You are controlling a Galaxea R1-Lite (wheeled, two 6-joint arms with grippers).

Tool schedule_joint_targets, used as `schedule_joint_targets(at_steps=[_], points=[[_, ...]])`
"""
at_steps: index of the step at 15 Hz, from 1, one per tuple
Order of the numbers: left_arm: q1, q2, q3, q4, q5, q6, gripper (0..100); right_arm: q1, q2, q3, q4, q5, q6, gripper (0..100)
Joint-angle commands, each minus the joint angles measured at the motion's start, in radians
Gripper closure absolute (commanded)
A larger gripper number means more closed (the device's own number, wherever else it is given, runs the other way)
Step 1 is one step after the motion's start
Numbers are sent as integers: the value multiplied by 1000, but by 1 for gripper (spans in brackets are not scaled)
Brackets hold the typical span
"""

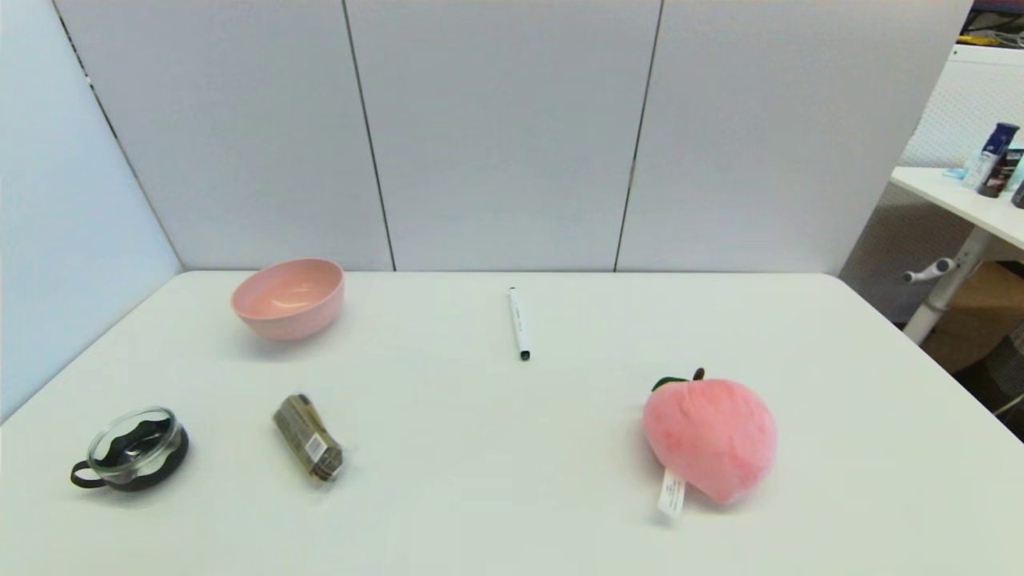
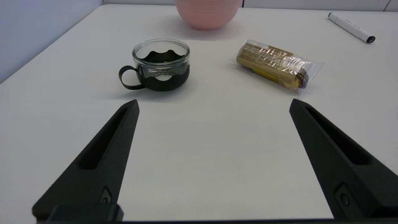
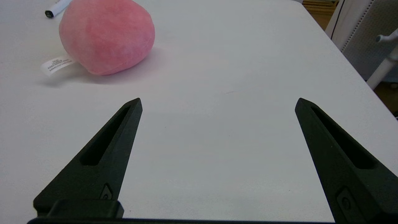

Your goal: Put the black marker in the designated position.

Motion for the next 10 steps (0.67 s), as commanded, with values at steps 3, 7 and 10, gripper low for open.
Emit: schedule_joint_targets(at_steps=[3, 7, 10], points=[[0, 2, 0, -1, 0, -1, 0, 0, 1, 0, 1, -1, 13, 0], [0, 2, 0, 0, 0, 0, 0, 0, 1, 0, 1, -1, 13, 0], [0, 2, 0, -1, 0, 0, 0, 0, 1, 0, 1, -2, 13, 0]])
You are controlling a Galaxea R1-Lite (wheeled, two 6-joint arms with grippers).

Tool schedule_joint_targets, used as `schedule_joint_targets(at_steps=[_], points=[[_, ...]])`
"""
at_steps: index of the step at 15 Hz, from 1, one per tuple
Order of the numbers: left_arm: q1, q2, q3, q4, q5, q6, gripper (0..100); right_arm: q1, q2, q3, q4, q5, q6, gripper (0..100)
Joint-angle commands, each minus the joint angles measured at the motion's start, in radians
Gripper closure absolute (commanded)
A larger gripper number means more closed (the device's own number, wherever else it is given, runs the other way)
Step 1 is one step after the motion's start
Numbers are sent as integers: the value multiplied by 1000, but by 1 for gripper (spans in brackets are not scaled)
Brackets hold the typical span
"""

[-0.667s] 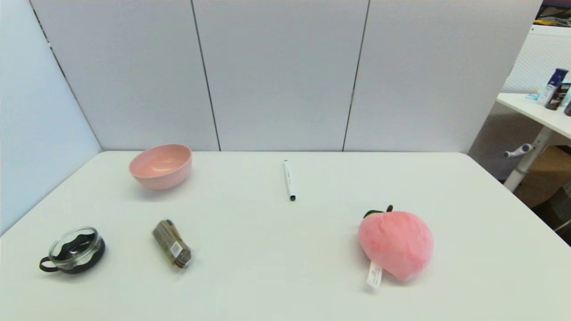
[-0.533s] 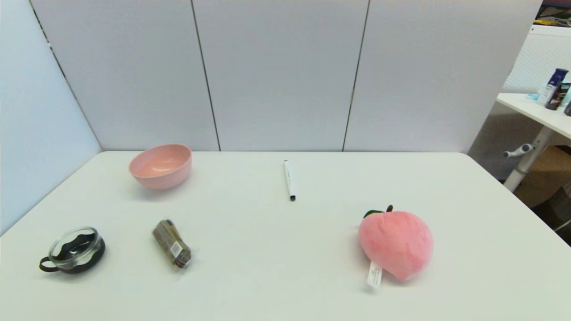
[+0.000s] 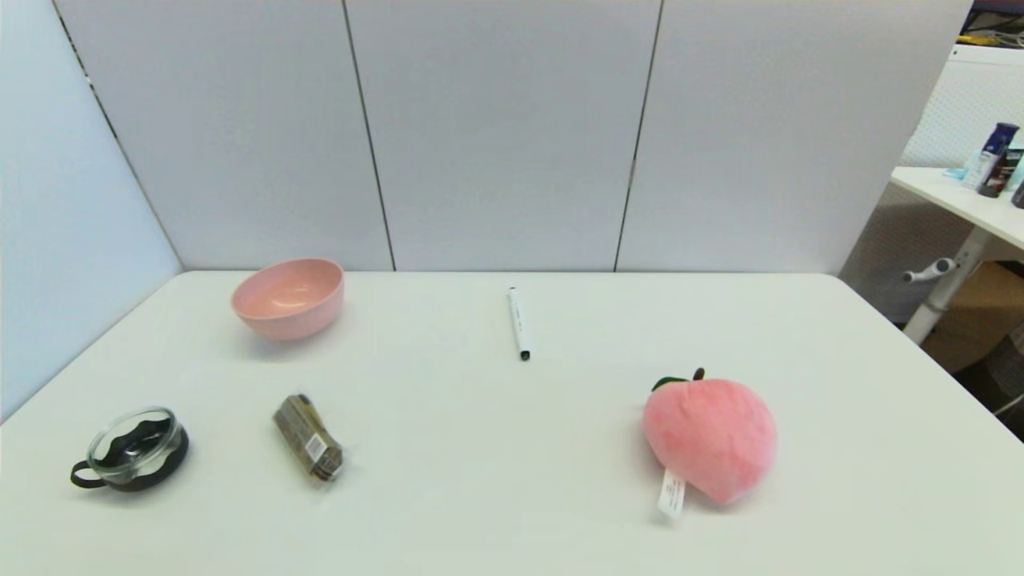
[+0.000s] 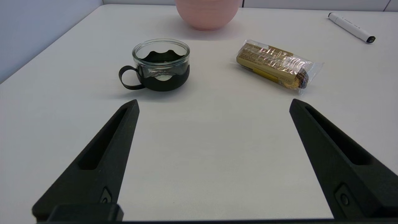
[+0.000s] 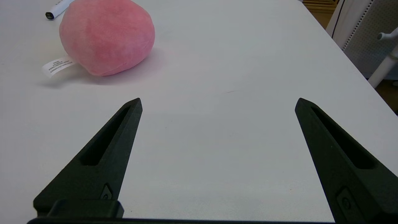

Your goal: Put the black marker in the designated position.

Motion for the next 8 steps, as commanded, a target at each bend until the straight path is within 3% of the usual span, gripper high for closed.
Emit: schedule_joint_targets(at_steps=[1, 8], points=[[0, 1, 0, 0, 0, 0, 0, 0, 1, 0, 0, 1, -1, 0], [3, 3, 0, -1, 2, -5, 0, 0, 1, 0, 0, -1, -1, 0]])
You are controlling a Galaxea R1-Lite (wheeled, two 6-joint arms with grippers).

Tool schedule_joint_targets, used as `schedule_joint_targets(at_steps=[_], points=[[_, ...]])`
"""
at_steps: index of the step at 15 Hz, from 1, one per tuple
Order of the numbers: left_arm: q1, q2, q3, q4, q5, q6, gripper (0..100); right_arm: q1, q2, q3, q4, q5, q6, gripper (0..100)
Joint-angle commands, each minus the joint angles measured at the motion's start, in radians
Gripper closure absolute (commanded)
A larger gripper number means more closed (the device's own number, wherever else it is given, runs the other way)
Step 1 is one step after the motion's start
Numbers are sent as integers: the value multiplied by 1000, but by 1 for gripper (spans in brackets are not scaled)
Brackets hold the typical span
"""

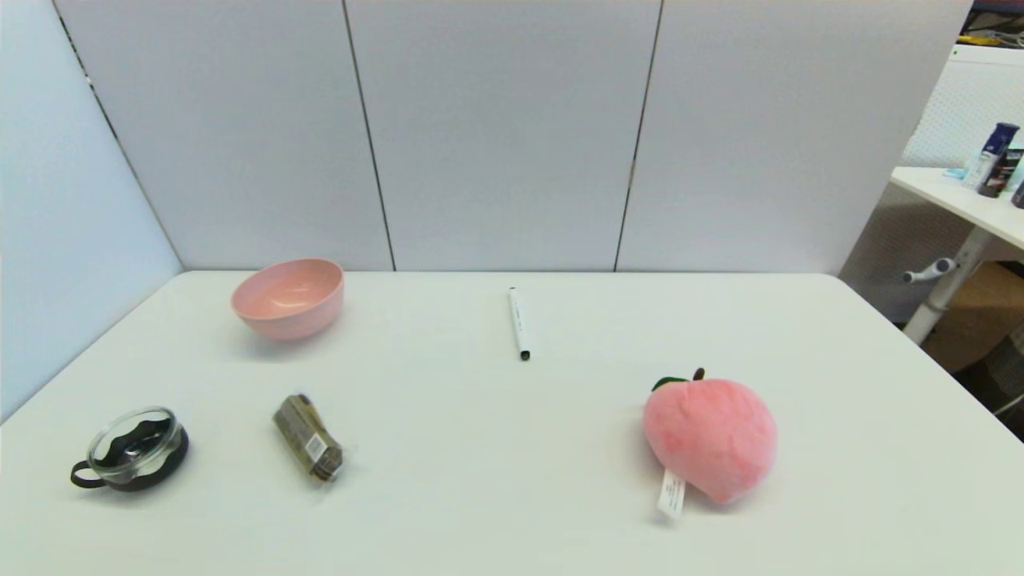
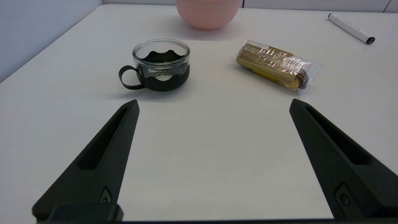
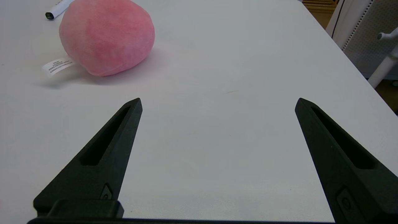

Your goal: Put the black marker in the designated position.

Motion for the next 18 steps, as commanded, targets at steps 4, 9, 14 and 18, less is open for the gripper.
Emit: schedule_joint_targets(at_steps=[4, 9, 14, 18], points=[[3, 2, -3, 2, -3, 17, 0, 0, 1, 0, 1, 1, -1, 0], [-4, 262, -183, -7, -6, 55, 0, 0, 1, 0, 1, 1, -1, 0], [-182, 738, -781, 142, -6, 98, 0, 0, 1, 0, 1, 1, -1, 0], [-454, 1135, -1250, 260, -5, 190, 0, 0, 1, 0, 1, 1, -1, 0]])
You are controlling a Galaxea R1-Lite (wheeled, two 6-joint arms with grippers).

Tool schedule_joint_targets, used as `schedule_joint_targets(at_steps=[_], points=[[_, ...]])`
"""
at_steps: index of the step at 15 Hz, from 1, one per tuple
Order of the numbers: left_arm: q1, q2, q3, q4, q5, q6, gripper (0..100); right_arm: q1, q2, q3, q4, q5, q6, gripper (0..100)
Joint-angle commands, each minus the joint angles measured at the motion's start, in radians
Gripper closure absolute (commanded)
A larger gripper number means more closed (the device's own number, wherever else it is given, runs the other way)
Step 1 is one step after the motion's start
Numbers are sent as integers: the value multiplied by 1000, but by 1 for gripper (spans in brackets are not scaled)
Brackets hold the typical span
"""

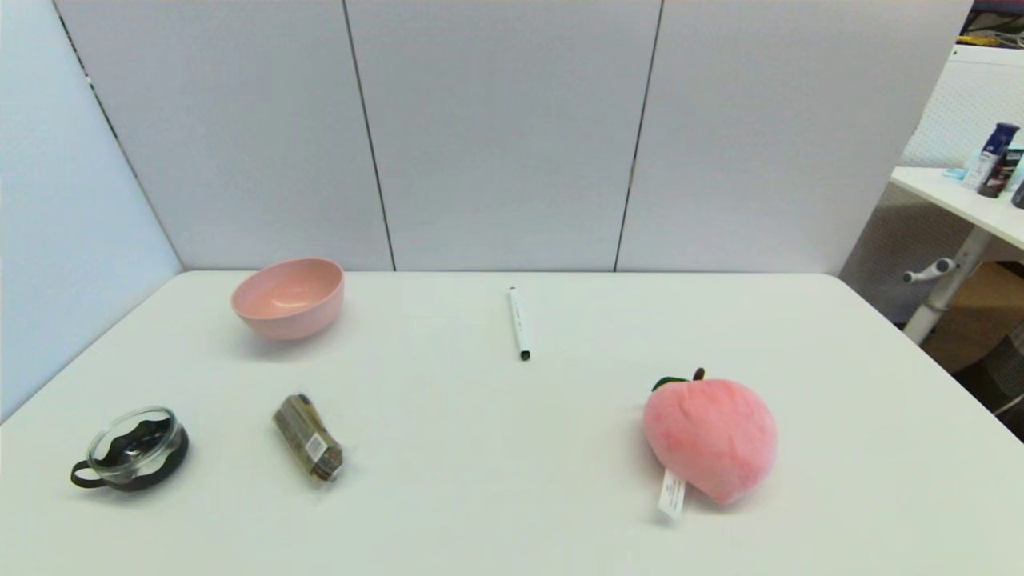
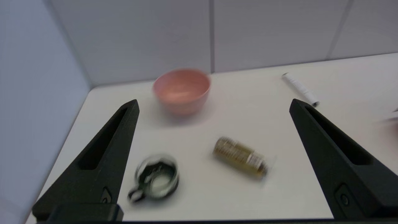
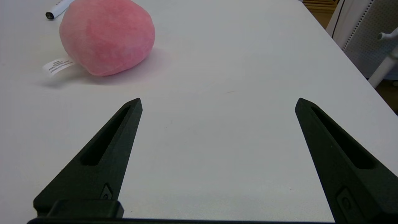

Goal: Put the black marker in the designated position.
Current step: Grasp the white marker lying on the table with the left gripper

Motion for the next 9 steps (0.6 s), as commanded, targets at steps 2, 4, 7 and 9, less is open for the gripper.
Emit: schedule_joint_targets(at_steps=[2, 4, 7, 9], points=[[-338, 691, -673, 168, -2, 137, 0, 0, 1, 0, 1, 1, -1, 0], [-401, 867, -805, 165, -2, 152, 0, 0, 1, 0, 1, 1, -1, 0], [-545, 1109, -946, 167, 6, 140, 0, 0, 1, 0, 1, -1, -1, 0], [-625, 1264, -1001, 168, 20, 54, 0, 0, 1, 0, 1, 1, -1, 0]])
